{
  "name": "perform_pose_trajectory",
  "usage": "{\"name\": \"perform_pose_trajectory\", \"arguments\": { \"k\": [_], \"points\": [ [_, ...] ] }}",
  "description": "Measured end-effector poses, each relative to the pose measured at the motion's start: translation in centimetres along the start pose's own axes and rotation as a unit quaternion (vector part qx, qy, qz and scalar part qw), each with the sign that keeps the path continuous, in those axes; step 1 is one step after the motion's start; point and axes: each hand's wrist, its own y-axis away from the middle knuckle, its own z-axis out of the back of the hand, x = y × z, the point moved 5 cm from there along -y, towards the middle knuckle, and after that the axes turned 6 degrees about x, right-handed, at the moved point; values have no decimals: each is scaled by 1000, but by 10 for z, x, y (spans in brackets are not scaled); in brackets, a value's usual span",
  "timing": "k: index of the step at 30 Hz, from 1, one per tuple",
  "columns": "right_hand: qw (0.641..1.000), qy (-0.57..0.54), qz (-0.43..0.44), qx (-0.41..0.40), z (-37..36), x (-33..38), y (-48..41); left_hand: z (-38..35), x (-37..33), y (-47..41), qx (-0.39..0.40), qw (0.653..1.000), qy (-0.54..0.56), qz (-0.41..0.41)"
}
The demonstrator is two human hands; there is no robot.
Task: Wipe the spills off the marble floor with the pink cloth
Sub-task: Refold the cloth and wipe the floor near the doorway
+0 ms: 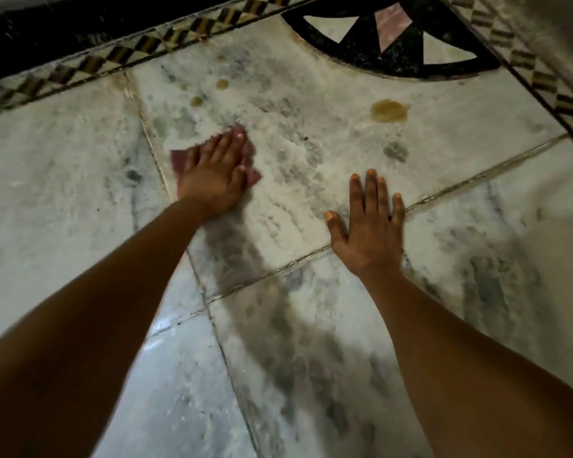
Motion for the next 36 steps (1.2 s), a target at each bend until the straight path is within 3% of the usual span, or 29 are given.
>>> {"name": "perform_pose_trajectory", "arguments": {
  "k": [4,6,10,16,23,25,28,34,36],
  "points": [
    [1000,-8,-21,6,7,2,2,-24,-41,71,27,988,-20,-151],
    [1000,-10,-26,-8,16,16,-6,-23,-20,83,19,988,-10,-153],
    [999,-27,30,22,19,60,-47,-12,20,48,-3,999,33,-39],
    [999,5,-4,35,-2,67,-71,7,63,-20,-19,997,42,69],
    [1000,2,-10,22,2,70,-72,32,94,-108,-61,950,112,284],
    [999,-3,-13,31,2,69,-73,40,88,-133,-62,940,135,308],
    [999,-9,-13,35,3,71,-72,43,63,-163,-45,962,122,240],
    [999,-7,-16,36,3,70,-72,28,50,-125,-27,999,34,-17],
    [999,-10,-17,32,2,69,-72,29,75,-115,-60,998,24,12]
  ]
}}
